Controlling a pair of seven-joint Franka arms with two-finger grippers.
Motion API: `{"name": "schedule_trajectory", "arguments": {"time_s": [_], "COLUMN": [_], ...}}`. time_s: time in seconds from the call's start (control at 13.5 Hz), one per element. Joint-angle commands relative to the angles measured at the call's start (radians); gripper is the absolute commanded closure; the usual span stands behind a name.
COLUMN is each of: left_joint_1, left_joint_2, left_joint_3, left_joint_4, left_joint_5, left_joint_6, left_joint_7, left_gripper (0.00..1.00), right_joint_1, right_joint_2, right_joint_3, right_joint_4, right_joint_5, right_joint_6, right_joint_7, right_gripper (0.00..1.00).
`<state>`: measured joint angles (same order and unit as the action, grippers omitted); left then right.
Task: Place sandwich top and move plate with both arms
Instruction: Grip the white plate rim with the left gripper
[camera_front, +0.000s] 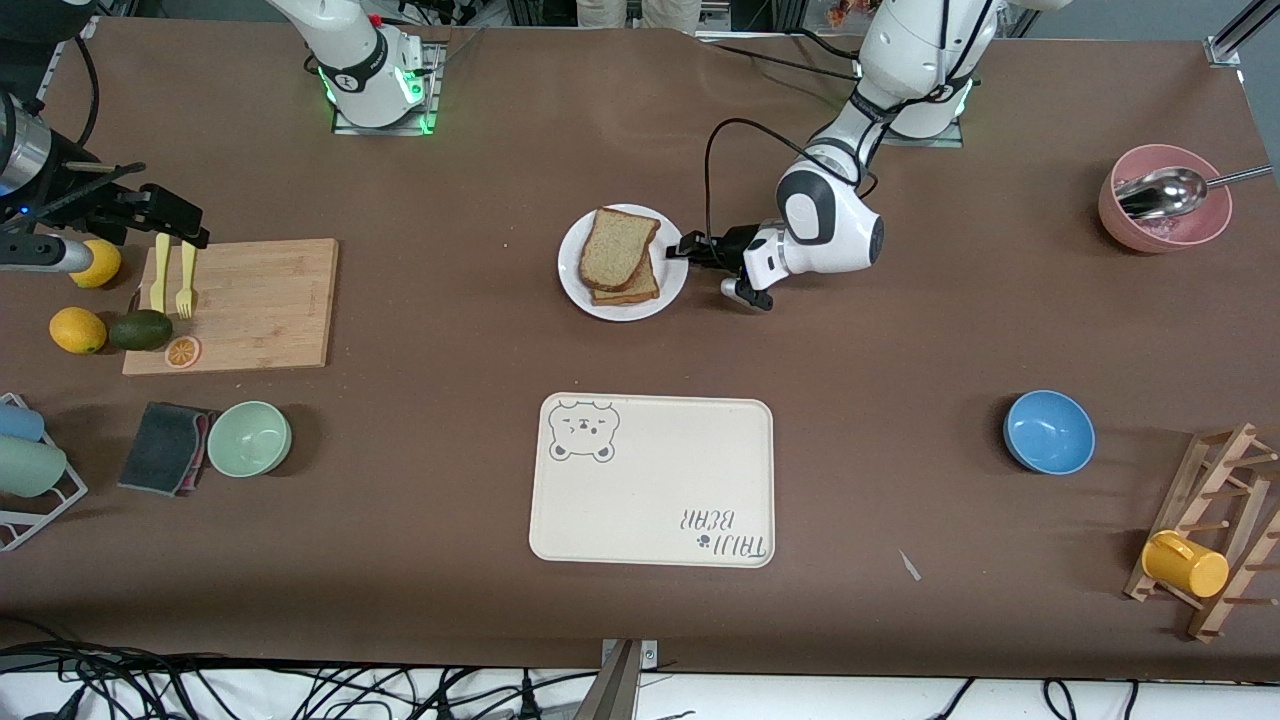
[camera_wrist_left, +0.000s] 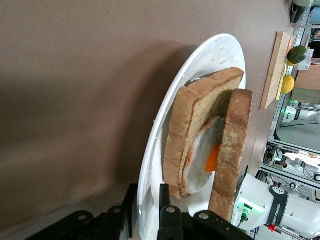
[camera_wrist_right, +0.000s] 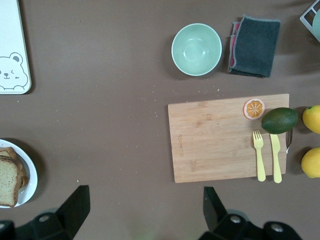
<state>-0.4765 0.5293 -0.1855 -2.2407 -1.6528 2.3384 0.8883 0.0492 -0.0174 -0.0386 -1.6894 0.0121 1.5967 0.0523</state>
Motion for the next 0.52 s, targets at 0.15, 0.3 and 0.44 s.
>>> {"name": "schedule_trajectory", "arguments": {"time_s": [0.15, 0.3, 0.44], "left_joint_1": [-0.008, -0.008, -0.008], "left_joint_2": [-0.003, -0.003, -0.003], "left_joint_3": [0.001, 0.001, 0.001], "left_joint_4": [-0.010, -0.010, -0.010], "left_joint_5": [-0.044, -0.044, -0.044], "left_joint_6": [-0.004, -0.004, -0.004], "left_joint_7": [0.035, 0.035, 0.034], "left_gripper": [0.84, 0.84, 0.88], "right_joint_1": [0.003, 0.003, 0.003], "right_joint_2": [-0.007, -0.007, -0.007], "right_joint_3": [-0.003, -0.003, -0.003], "right_joint_4": [0.000, 0.000, 0.000], "right_joint_5": [0.006, 0.008, 0.008], "right_joint_6": [-0.004, -0.004, -0.004], "right_joint_7": [-0.005, -0.003, -0.003], "right_gripper": [0.00, 0.00, 0.00]}}
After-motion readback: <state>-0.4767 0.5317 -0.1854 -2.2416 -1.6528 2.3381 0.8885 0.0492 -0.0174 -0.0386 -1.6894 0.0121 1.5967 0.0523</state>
